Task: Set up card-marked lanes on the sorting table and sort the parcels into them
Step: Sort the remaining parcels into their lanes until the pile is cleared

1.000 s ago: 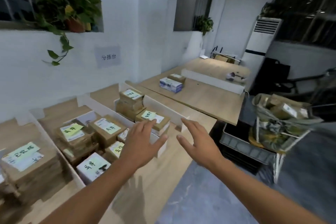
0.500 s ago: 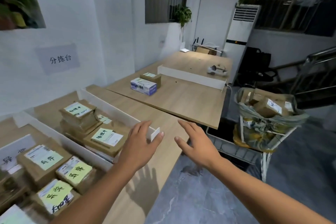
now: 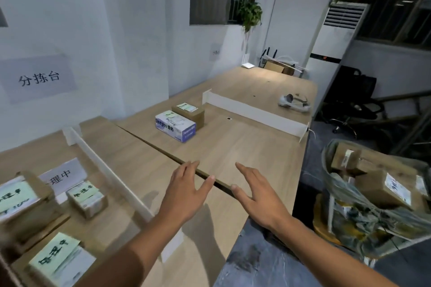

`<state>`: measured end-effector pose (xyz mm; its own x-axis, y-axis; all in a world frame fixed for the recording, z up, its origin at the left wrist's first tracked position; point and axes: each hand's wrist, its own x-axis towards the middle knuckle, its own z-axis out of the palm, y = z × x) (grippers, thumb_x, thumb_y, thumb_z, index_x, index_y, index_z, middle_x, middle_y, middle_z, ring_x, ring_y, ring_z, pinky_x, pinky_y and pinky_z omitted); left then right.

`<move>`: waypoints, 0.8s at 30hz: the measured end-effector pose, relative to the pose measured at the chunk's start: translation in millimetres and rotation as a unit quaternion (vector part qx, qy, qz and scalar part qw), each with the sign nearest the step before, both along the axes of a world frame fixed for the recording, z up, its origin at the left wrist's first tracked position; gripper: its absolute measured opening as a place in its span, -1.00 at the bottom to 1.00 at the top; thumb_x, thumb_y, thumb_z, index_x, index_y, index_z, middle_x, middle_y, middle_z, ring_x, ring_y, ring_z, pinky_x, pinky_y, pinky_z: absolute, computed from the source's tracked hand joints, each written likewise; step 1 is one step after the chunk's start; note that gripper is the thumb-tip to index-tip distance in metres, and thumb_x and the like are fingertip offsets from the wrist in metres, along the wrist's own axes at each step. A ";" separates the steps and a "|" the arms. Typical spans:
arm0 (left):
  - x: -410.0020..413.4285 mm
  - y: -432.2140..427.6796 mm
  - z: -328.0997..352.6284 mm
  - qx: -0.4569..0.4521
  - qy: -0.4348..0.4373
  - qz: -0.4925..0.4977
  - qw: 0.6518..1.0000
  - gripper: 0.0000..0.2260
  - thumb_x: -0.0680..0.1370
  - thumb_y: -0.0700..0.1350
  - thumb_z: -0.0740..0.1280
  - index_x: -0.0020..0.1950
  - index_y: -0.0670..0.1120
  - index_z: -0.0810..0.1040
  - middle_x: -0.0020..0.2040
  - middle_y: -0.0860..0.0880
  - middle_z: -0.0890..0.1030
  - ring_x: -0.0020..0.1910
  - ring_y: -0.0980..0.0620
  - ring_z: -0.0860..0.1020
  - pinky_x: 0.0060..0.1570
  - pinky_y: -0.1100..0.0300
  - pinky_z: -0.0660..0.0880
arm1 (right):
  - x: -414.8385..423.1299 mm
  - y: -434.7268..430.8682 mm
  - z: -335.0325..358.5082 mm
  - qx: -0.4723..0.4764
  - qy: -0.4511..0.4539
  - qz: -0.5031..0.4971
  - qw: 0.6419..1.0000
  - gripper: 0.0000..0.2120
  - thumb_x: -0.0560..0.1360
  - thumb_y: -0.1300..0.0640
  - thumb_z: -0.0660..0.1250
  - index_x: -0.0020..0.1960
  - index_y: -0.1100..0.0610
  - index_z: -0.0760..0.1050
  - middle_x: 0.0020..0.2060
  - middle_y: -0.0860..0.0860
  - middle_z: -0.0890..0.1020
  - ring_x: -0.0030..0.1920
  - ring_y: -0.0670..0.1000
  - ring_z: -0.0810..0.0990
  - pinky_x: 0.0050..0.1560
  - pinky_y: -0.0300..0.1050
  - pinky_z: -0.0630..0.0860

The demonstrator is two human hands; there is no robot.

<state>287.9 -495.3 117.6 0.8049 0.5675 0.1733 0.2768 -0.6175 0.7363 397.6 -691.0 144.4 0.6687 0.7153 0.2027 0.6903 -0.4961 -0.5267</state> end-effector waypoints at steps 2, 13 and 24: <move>37.6 4.7 -5.4 -0.002 0.001 0.013 1.000 -0.27 0.50 0.45 0.12 0.57 0.07 0.31 0.59 -0.01 0.21 0.58 0.00 0.18 0.52 0.00 0.22 | 45.0 7.1 -8.6 -0.001 0.011 0.014 1.000 -0.40 0.65 -0.19 0.20 0.63 -0.05 0.18 0.50 -0.07 0.35 0.50 -0.07 0.30 0.49 -0.20 0.21; 220.6 53.0 -29.3 -0.008 0.023 0.180 0.983 -0.27 0.54 0.37 0.21 0.57 -0.04 0.30 0.56 -0.07 0.31 0.55 -0.04 0.26 0.48 -0.12 0.31 | 296.5 100.0 -48.6 0.023 0.117 0.105 0.987 -0.40 0.65 -0.21 0.21 0.62 -0.06 0.19 0.54 -0.07 0.32 0.52 -0.07 0.30 0.41 -0.29 0.17; 330.8 168.5 -78.8 -0.097 0.022 0.331 0.938 -0.27 0.57 0.34 0.25 0.60 -0.06 0.23 0.57 -0.08 0.29 0.52 -0.05 0.31 0.44 0.00 0.31 | 445.5 272.6 -96.9 -0.029 0.138 0.181 0.973 -0.36 0.63 -0.19 0.27 0.61 0.05 0.23 0.50 0.02 0.38 0.46 -0.01 0.37 0.36 -0.22 0.28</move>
